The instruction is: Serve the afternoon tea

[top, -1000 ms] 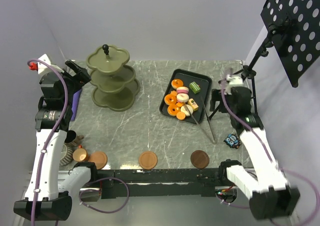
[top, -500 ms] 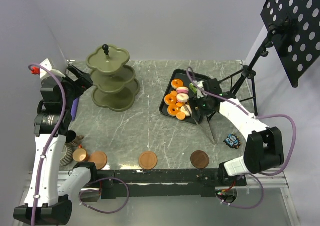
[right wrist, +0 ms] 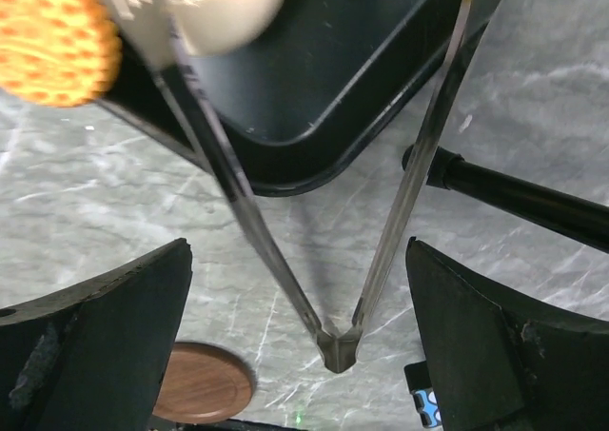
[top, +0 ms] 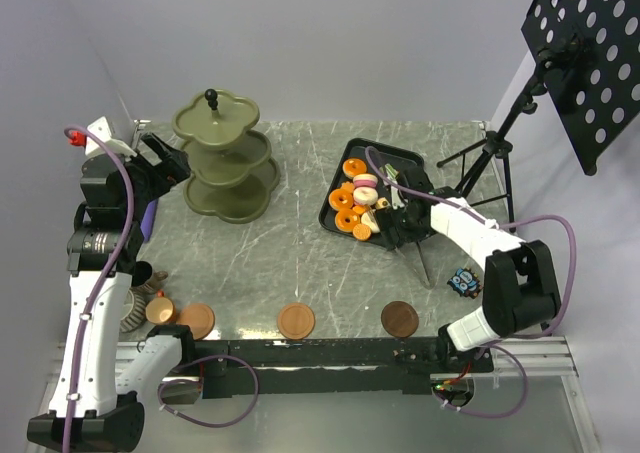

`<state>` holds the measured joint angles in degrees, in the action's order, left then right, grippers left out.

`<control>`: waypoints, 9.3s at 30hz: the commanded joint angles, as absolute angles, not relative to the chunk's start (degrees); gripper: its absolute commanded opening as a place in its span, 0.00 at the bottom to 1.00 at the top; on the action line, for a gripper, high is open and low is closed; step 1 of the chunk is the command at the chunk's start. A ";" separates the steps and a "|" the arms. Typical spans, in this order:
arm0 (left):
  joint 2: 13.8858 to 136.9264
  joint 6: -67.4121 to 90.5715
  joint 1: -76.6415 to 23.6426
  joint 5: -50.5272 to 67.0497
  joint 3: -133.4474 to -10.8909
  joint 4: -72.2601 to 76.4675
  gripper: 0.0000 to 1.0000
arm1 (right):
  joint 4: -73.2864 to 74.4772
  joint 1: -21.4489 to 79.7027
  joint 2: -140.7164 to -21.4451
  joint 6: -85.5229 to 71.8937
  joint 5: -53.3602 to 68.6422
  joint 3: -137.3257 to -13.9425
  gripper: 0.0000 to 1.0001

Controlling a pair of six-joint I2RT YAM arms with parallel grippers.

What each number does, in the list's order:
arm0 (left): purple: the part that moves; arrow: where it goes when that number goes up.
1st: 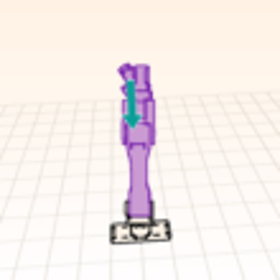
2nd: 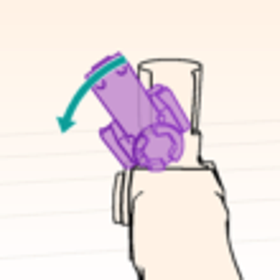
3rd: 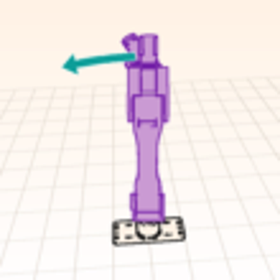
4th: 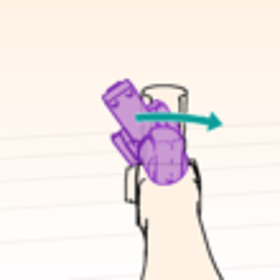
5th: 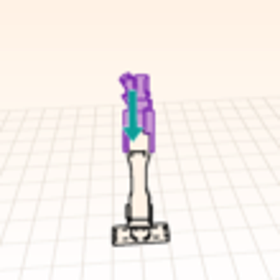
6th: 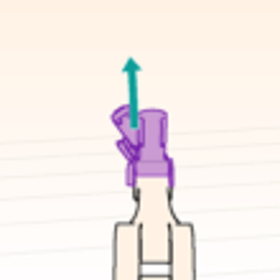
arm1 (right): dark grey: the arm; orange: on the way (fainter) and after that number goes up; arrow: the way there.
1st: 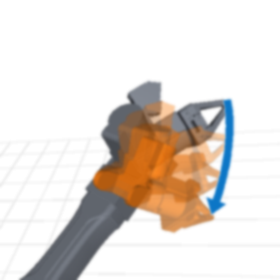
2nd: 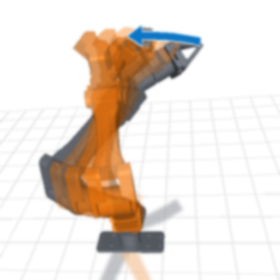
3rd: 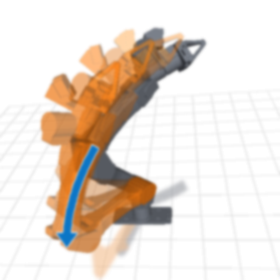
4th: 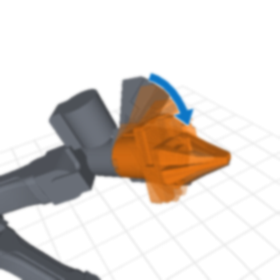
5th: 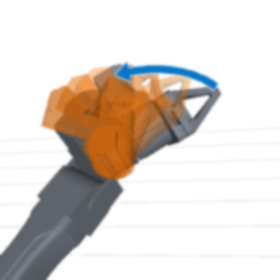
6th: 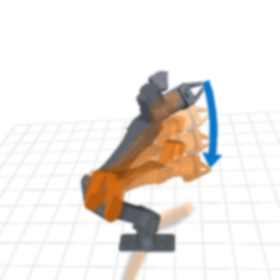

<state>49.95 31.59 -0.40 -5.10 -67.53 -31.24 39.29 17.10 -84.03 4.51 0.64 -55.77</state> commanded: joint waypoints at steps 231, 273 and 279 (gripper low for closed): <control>48.78 29.62 -8.61 -7.47 -74.44 -36.74 1.00 | 38.84 40.27 -75.85 -13.44 -15.58 -65.65 0.63; 49.66 30.15 -8.88 -7.29 -75.23 -37.00 1.00 | 50.10 21.88 -91.58 -4.40 -1.93 -79.01 0.66; 49.83 30.15 -8.79 -7.29 -75.23 -36.83 1.00 | 51.76 21.97 -94.13 -2.99 -4.74 -81.73 0.66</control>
<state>50.11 30.65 -8.62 -6.94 -74.26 -38.81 50.04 22.44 -92.90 -4.58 -2.00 -77.58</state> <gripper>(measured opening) 0.995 0.656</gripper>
